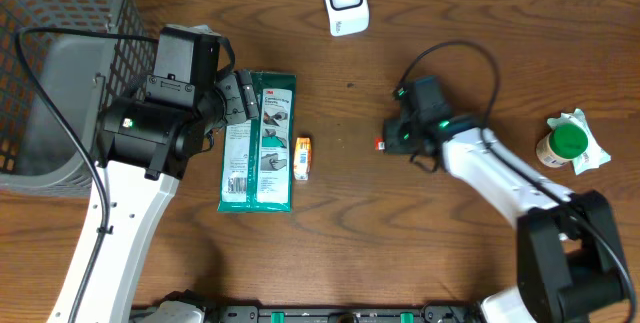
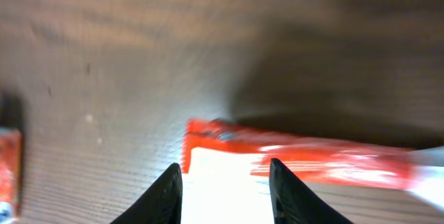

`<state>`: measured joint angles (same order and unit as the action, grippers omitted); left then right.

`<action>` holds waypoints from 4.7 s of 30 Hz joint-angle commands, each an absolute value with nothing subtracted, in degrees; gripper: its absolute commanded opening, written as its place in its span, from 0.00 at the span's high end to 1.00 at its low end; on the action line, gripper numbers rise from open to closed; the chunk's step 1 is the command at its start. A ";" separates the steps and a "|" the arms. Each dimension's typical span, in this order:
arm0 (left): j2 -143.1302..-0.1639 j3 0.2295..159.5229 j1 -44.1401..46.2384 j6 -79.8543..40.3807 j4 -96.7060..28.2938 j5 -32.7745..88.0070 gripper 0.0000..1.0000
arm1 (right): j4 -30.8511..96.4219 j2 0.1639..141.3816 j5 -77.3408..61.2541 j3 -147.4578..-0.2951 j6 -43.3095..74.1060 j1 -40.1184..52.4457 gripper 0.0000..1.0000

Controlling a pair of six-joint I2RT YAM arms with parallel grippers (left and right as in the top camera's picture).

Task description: Scan the item barcode

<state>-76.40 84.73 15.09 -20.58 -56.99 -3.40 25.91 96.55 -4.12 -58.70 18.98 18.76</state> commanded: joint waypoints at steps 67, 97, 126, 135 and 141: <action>-76.51 85.62 14.81 -19.99 -57.12 -4.14 0.14 | 43.99 96.01 4.49 -56.69 -0.47 24.69 0.75; -76.51 85.62 14.81 -19.99 -57.12 -4.14 0.14 | 34.28 95.72 10.81 -51.37 -0.30 27.59 0.50; -76.51 85.62 14.81 -20.01 -57.12 -4.14 0.14 | 38.74 95.68 10.68 -51.53 -0.30 27.64 0.68; -76.53 85.62 14.81 -19.99 -57.12 -4.14 0.14 | 39.64 95.13 9.19 -55.13 -0.27 27.88 0.67; -76.51 85.62 14.81 -19.99 -57.12 -4.14 0.14 | 40.29 95.15 8.08 -55.07 0.21 27.86 0.71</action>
